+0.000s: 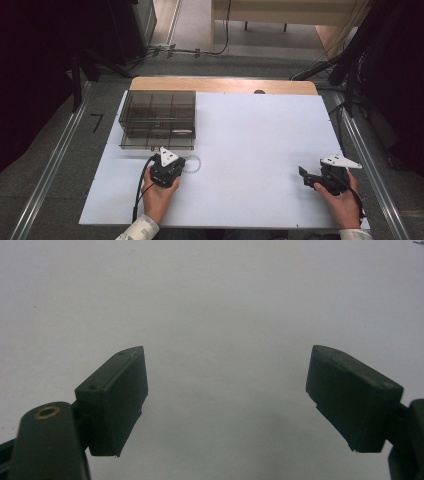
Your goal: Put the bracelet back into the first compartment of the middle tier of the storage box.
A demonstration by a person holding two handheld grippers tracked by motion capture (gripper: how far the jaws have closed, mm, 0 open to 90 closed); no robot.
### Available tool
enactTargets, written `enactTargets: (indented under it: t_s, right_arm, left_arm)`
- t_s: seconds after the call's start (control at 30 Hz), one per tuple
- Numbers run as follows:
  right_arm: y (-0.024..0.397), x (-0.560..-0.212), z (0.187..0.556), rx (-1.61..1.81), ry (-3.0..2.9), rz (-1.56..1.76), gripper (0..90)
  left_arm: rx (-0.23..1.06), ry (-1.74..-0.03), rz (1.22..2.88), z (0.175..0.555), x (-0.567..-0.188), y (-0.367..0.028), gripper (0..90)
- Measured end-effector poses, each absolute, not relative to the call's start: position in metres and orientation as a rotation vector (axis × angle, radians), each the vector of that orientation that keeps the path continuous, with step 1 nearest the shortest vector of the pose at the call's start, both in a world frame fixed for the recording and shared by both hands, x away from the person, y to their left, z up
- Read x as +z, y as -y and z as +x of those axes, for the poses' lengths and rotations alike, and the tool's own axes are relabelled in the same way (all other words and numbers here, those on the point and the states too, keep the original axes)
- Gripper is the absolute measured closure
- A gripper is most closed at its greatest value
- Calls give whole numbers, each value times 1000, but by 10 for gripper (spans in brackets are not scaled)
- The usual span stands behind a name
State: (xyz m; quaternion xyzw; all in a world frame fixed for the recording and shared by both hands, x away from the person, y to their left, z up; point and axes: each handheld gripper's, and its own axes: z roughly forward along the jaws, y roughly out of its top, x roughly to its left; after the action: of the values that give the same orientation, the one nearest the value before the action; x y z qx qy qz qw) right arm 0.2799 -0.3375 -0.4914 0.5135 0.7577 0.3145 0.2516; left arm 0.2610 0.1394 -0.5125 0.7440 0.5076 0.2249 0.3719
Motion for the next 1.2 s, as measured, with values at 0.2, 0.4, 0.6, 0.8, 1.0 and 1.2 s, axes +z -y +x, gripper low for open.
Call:
enactTargets:
  t_s: [0.2,0.4,0.6,0.8,1.0,1.2]
  right_arm:
    - [338,-491,280,855,-2061,1397,154]
    - [338,-491,280,855,-2063,1397,154]
    - [338,-492,281,852,-2062,1399,154]
    - [338,-492,281,854,-2063,1400,154]
    - [338,-491,281,856,-2063,1397,154]
    - [338,-492,281,855,-2063,1402,154]
  left_arm:
    - [555,-1305,1875,260,-509,-143,861]
    - [540,-1309,1842,258,-505,-147,861]
    - [548,-1310,1822,256,-502,-152,860]
    - [553,-1315,1807,254,-499,-156,860]
    - [569,-1323,1785,252,-495,-162,860]
    - [581,-1344,1762,251,-492,-172,860]
